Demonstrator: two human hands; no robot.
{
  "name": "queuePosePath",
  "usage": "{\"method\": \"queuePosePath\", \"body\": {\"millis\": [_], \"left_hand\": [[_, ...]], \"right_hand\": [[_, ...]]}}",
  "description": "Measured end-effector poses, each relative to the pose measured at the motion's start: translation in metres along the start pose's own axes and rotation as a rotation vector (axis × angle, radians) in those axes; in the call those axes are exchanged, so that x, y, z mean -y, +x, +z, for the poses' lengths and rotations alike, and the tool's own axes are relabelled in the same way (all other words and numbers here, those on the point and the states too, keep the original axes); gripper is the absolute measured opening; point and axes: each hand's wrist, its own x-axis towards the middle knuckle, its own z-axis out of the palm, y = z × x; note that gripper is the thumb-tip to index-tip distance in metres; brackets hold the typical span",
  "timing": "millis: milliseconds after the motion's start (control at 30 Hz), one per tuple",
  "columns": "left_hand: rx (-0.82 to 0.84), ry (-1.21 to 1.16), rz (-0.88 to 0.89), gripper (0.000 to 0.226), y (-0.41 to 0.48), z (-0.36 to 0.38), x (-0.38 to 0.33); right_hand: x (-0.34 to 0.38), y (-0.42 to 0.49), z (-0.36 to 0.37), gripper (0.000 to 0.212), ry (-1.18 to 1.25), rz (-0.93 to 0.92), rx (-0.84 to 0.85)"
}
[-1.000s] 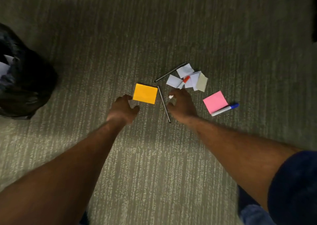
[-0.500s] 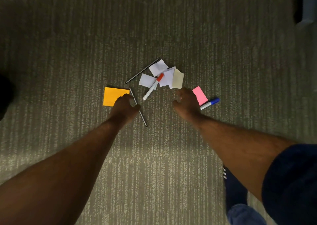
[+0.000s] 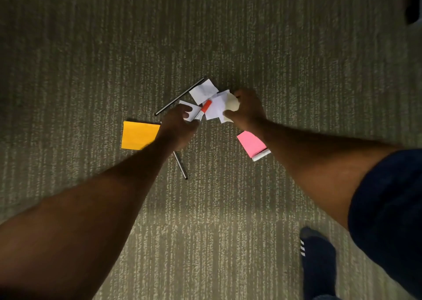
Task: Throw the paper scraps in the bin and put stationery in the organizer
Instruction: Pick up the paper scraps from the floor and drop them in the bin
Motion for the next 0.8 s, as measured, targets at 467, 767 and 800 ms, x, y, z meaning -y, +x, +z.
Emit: {"method": "queuePosePath", "body": {"millis": [467,767,800], "left_hand": [[-0.060,-0.117,0.066,0.035,0.001,0.011,0.014],[-0.074,-0.169,0.130,0.033,0.001,0.014,0.006],[-0.076,-0.195,0.132,0.032,0.001,0.015,0.004]], "right_hand": [[0.010,0.010,0.021,0.074,-0.222,0.018,0.076],[0.000,-0.001,0.015,0.013,0.082,-0.064,0.008],[-0.002,-0.004,0.014,0.006,0.138,-0.071,0.016]]}}
